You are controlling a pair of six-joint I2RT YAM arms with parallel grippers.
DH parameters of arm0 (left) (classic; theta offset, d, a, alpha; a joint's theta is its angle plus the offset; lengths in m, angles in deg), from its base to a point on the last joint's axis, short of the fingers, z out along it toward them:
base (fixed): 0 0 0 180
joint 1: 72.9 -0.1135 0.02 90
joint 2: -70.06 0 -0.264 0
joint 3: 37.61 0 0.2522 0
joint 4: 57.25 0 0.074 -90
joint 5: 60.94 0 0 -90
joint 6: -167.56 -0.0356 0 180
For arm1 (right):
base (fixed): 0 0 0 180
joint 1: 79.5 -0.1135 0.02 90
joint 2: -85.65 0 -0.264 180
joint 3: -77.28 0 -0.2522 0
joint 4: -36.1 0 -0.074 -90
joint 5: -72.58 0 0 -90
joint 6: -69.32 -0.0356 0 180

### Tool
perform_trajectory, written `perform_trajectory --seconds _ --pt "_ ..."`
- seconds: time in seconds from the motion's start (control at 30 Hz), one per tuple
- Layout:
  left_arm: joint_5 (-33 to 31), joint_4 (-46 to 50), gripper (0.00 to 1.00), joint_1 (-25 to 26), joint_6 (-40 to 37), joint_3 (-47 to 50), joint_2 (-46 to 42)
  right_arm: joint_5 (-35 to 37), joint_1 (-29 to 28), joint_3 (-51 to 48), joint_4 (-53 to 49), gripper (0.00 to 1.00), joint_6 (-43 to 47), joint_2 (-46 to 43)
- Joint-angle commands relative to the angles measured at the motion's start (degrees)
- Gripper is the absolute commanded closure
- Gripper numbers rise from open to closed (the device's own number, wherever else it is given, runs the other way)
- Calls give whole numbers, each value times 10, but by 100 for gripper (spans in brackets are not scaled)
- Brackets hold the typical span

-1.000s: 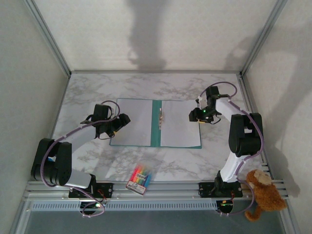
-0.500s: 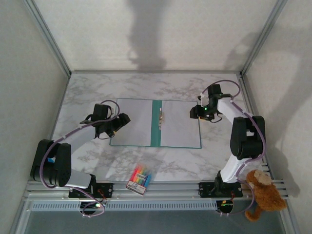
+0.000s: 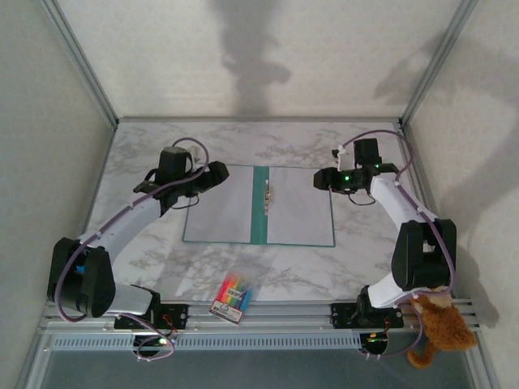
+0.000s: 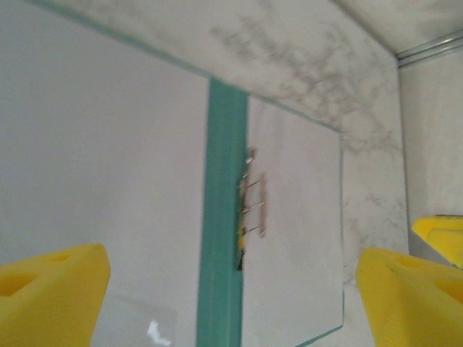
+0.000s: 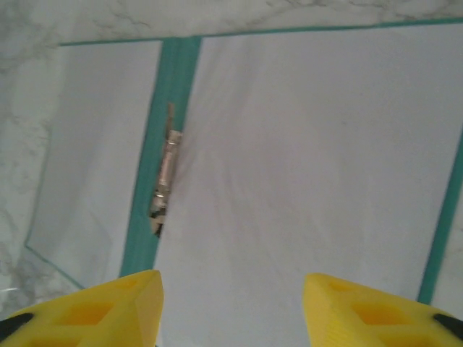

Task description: Put the files into the folder

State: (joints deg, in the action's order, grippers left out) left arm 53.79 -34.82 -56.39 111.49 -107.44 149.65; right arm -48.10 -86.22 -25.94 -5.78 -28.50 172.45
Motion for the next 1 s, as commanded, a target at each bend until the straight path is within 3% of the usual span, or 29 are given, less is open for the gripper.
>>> perform_trajectory --seconds 0.0,0.2,0.4,0.77,0.97 --pt "-57 -28 8 35 -58 -45 15 -51 3 -27 46 46 -29 -40" --pt "-81 -74 1 93 -131 -111 61 -70 3 -77 99 45 -63 -102" --pt "7 -71 1 96 -165 -196 180 -79 4 -130 141 41 -106 -154" --pt "88 -4 8 98 -220 -338 388 -77 4 -190 145 39 -148 -202" --pt "123 29 12 96 -248 -378 445 -91 3 -201 148 38 -155 -201"
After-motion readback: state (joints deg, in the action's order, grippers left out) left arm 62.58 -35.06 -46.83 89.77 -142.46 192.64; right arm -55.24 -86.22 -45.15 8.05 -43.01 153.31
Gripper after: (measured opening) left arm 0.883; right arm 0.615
